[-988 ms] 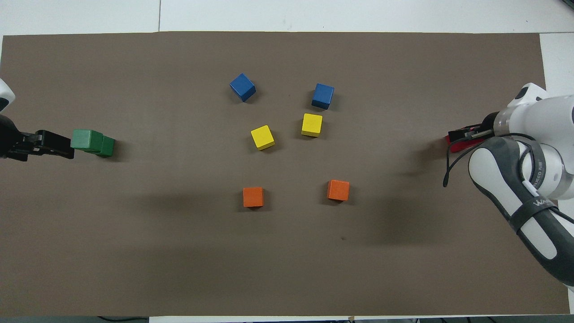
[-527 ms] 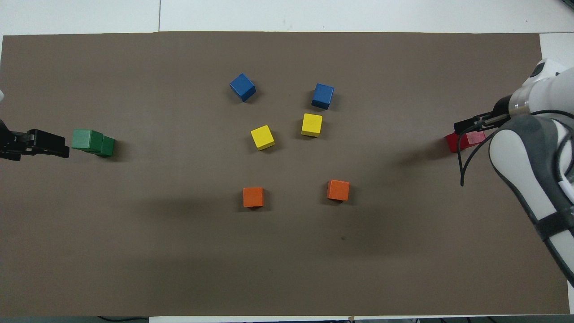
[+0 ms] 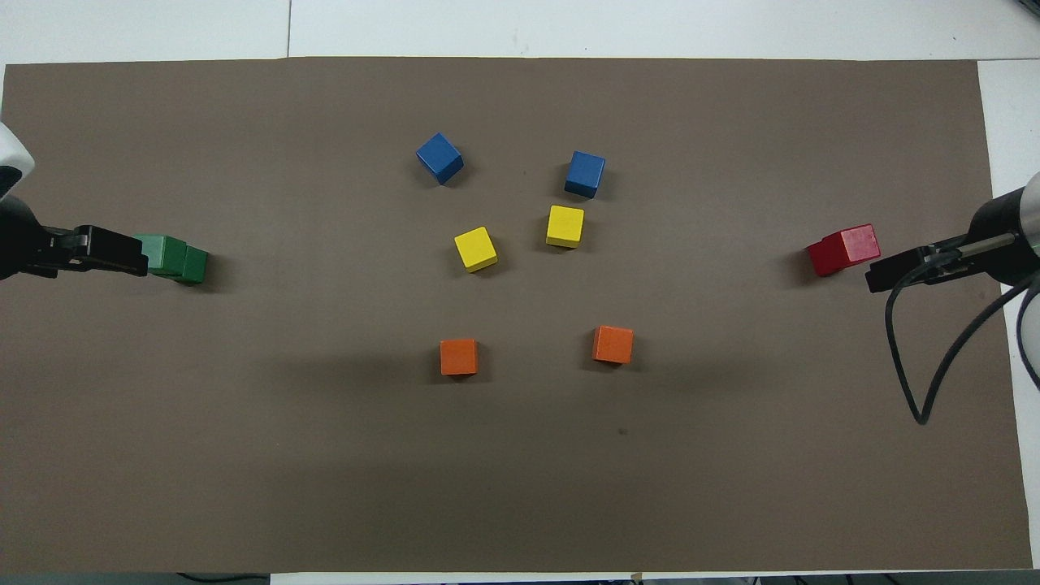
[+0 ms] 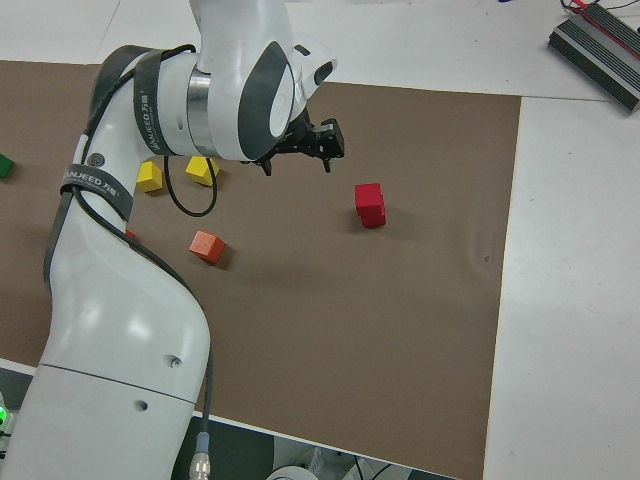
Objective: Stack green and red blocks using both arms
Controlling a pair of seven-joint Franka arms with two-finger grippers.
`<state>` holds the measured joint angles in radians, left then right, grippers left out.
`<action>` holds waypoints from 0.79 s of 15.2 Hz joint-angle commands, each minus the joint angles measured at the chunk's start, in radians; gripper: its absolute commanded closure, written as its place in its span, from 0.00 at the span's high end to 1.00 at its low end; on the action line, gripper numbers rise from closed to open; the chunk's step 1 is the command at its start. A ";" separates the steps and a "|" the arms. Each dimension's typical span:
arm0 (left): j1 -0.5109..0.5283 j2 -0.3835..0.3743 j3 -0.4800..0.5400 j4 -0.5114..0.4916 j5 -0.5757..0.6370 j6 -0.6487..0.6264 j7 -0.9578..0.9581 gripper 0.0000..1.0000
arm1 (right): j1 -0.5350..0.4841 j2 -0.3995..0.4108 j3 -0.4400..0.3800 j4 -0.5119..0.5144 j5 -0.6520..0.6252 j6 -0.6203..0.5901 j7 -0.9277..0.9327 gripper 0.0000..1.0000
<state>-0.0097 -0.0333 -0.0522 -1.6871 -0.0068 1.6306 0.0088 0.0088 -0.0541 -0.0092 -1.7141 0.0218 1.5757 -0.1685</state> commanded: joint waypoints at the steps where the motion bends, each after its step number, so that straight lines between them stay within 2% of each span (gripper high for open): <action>1: -0.013 -0.004 0.002 -0.003 -0.009 -0.008 -0.021 1.00 | -0.007 0.013 0.011 0.014 0.007 -0.032 0.027 1.00; 4: -0.010 0.004 0.002 0.000 -0.010 0.052 -0.032 1.00 | -0.009 0.013 0.012 0.014 0.000 -0.025 0.032 1.00; 6: -0.006 0.007 0.002 0.004 -0.015 0.057 -0.041 1.00 | -0.007 0.013 0.015 0.014 -0.068 -0.007 0.032 1.00; 8: -0.007 0.007 0.002 -0.002 -0.013 0.083 -0.039 1.00 | -0.009 0.013 0.018 0.011 -0.077 0.033 0.030 1.00; 12: -0.001 0.001 0.002 -0.002 -0.006 0.006 -0.021 1.00 | -0.015 0.014 0.020 0.011 -0.069 0.033 0.032 1.00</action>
<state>-0.0165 -0.0281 -0.0534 -1.6895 -0.0068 1.6658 -0.0183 0.0079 -0.0478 -0.0053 -1.7132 -0.0374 1.6010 -0.1565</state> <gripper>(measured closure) 0.000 0.000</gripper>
